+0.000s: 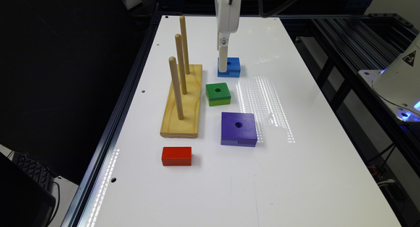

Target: Pick up green block.

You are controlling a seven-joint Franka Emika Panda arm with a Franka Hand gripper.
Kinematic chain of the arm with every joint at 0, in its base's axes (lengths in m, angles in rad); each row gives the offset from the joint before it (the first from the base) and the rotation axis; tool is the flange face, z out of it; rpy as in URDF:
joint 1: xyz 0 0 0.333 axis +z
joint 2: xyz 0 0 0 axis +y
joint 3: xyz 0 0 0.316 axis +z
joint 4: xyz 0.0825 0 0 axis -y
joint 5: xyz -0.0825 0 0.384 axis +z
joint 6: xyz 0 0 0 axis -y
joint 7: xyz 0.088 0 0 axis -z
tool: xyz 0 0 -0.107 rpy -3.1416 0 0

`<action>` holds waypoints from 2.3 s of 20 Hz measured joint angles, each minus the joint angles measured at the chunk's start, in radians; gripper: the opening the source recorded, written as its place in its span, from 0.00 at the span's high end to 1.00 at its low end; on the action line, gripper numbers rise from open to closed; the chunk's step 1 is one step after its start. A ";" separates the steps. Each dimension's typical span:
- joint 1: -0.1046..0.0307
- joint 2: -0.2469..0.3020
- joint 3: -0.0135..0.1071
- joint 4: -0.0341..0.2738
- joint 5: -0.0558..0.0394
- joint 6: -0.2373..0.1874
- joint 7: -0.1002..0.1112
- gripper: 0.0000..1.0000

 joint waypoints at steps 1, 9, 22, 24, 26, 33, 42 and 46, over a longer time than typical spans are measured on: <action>0.000 0.000 0.000 0.000 0.0000 0.000 0.000 0.00; 0.000 0.030 0.002 -0.002 0.0000 0.025 0.001 0.00; 0.000 0.092 0.023 0.008 0.0000 0.093 0.020 0.00; 0.000 0.092 0.023 0.008 0.0000 0.093 0.020 0.00; 0.000 0.092 0.023 0.008 0.0000 0.093 0.020 0.00; 0.000 0.175 0.023 0.008 0.0000 0.172 0.021 0.00; 0.000 0.190 0.023 0.011 0.0000 0.187 0.021 0.00; 0.000 0.218 0.023 0.011 0.0000 0.211 0.021 0.00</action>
